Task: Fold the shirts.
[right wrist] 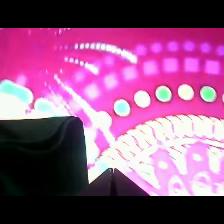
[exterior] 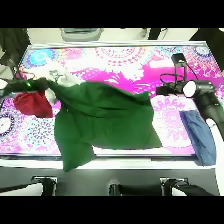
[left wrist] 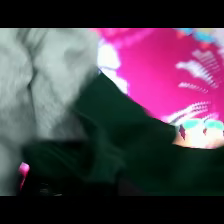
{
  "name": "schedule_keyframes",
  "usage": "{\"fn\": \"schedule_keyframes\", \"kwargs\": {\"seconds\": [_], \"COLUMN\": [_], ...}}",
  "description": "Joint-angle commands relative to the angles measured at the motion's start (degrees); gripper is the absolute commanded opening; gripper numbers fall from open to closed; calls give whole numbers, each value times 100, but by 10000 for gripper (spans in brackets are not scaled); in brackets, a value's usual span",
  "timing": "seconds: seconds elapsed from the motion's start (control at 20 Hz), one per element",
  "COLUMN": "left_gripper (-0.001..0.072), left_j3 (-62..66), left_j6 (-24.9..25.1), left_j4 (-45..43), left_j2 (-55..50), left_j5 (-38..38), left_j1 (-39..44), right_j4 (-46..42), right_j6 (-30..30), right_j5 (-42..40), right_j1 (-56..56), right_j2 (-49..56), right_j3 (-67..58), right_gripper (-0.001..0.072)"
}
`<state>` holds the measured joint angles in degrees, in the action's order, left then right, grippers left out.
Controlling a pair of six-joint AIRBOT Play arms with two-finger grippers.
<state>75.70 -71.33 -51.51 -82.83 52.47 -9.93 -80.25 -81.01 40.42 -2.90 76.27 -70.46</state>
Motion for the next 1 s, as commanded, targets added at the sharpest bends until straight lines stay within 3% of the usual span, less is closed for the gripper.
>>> {"fn": "schedule_keyframes", "kwargs": {"seconds": [0.0,0.15,0.2,0.25,0.3,0.45,0.55,0.65,0.75,0.95], "left_gripper": [35,42,136,381,570,566,547,546,547,532], "left_j3": [-155,-138,-39,140,398,1097,1005,396,-669,-2490], "left_j6": [42,42,44,42,17,-527,-876,-973,-916,-457], "left_j4": [728,763,758,756,741,-33,-903,-1294,-1305,-1305], "left_j2": [-977,-1172,-1161,-1158,-1158,-1040,-697,-275,153,573], "left_j5": [70,234,415,723,1217,2739,3152,3228,3169,2830], "left_j1": [177,448,435,345,177,-444,-807,-1043,-1161,-1178], "right_j4": [1167,1213,1211,1213,1213,1213,1213,1189,1185,1309], "right_j6": [-37,35,129,264,520,1480,1906,2319,2608,2789], "right_j5": [-1021,-855,-758,-501,-120,1550,2883,4103,4653,4592], "right_j1": [107,-4,52,190,385,1346,2011,2428,2524,2437], "right_j2": [780,1051,981,850,684,164,15,20,22,22], "right_j3": [149,146,92,-15,-142,-509,-509,-328,98,981], "right_gripper": [37,38,66,237,386,412,541,550,550,568]}}
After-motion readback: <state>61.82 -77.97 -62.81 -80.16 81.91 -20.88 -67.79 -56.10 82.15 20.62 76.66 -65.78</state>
